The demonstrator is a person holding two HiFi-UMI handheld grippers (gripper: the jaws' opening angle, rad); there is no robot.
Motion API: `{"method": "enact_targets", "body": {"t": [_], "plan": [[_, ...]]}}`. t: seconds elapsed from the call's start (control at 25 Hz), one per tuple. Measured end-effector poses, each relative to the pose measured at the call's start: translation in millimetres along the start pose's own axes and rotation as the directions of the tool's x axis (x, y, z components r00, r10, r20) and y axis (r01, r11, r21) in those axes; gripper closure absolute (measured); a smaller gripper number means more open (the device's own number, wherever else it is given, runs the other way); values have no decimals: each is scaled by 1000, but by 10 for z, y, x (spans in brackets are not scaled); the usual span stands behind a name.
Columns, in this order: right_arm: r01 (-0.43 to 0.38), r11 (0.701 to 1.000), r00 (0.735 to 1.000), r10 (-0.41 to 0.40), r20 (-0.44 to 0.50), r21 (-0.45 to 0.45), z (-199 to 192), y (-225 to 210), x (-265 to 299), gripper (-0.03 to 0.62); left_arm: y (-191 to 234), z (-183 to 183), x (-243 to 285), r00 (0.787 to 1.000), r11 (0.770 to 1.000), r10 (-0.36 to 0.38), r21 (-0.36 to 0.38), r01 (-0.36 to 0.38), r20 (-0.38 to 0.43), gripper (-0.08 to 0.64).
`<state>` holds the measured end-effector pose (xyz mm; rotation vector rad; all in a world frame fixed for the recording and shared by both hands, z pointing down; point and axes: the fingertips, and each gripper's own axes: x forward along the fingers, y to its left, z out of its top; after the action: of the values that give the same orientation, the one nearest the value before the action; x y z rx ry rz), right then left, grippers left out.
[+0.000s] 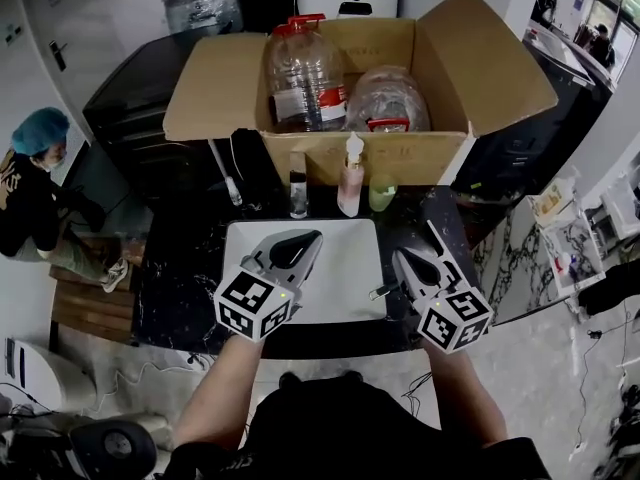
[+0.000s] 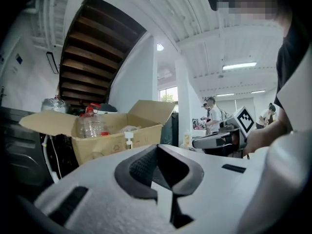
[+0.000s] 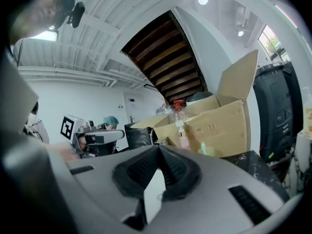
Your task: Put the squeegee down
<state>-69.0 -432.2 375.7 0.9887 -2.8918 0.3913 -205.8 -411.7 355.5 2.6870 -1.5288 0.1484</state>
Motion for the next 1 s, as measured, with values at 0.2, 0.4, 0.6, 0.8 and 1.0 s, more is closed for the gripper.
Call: {"method": "enact_targets", "body": {"t": [0.2,0.4,0.6,0.8,1.0], "plan": [[-22,999,999,24,43,-46,207,109,21,588,169,114,-234,999,1000,29,-14,-28,16,552],[-40,994,996,49,78,-104,325,284,27,589,293,154,-410,998,998,65,-17,-64,23,552],[-54,992,994,64,92,-115,371,404,37,589,287,201,-516,997,999,46,3,-46,66,554],[-46,993,995,55,82,-112,357,445,62,589,271,248,-544,995,999,30,15,-31,97,552],[-23,994,997,30,67,-104,304,427,41,589,286,164,-515,997,998,52,15,-53,62,554]]}}
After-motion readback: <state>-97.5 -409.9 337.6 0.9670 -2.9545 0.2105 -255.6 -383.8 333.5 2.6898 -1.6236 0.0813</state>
